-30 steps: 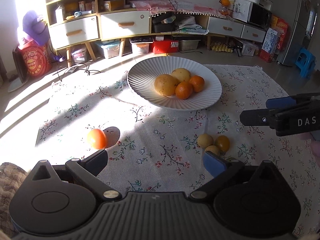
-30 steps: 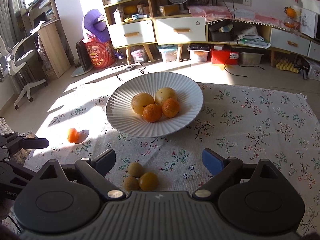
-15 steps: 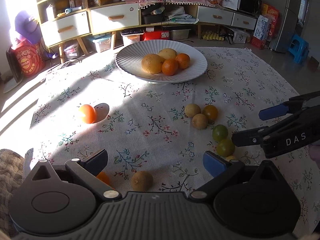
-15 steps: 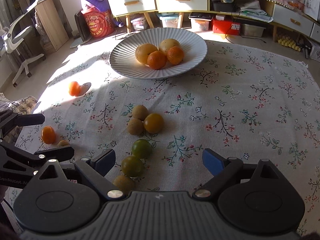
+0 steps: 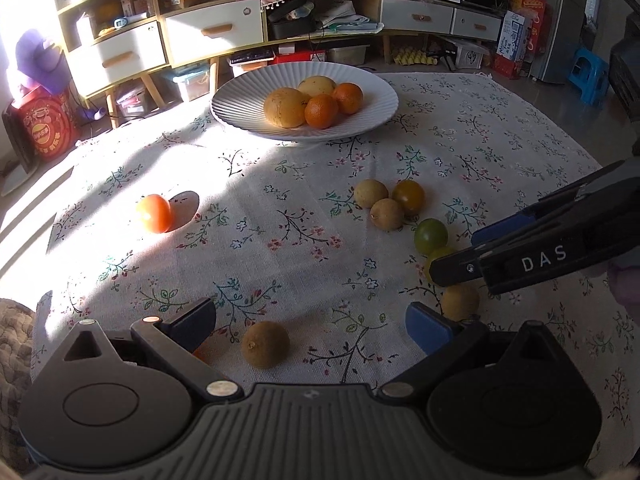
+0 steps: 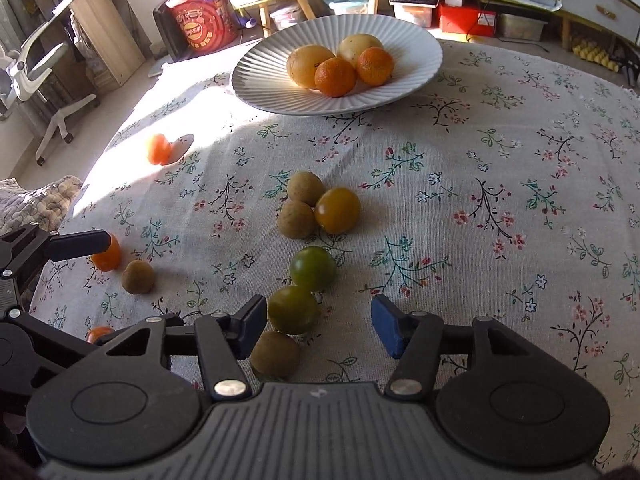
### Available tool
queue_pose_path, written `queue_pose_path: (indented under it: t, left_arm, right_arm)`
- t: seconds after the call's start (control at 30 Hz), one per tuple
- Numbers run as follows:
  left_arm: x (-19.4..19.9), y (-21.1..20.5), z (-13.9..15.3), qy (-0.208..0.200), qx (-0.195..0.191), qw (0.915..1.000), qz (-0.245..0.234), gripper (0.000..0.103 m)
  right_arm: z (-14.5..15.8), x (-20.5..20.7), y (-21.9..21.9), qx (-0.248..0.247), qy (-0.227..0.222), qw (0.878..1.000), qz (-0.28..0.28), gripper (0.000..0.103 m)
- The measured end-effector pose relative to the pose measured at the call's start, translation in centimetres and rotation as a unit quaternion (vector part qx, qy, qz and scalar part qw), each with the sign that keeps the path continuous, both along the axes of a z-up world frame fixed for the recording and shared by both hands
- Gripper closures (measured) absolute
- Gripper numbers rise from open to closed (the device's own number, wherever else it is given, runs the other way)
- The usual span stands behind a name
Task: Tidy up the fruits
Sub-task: 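Grasp a green lime with the right tool while the left tool grasps another lime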
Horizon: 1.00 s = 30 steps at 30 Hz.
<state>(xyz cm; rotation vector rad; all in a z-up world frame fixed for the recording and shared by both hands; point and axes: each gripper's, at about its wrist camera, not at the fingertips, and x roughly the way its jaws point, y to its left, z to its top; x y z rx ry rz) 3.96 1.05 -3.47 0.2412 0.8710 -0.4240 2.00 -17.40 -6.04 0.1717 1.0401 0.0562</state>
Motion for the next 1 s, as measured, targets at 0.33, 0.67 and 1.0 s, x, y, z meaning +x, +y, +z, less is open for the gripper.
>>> queue_pose_path:
  t: [0.33, 0.67, 1.0]
  left_arm:
    - [0.5, -1.4, -0.3, -0.002, -0.011, 0.9999, -0.003, 0.013]
    - [1.6, -3.9, -0.8, 0.007, -0.065, 0.9976, -0.022, 0.038]
    - [2.1, -6.2, -1.6, 0.026, -0.094, 0.9943, -0.043, 0.063]
  right_arm:
    - [0.2, 0.2, -0.7, 0.026, 0.005, 1.000, -0.015, 0.077]
    - [1.6, -0.3, -2.8, 0.015, -0.015, 0.999, -0.041, 0.077]
    - [1.8, -0.6, -4.3, 0.016, -0.015, 0.998, -0.054, 0.077]
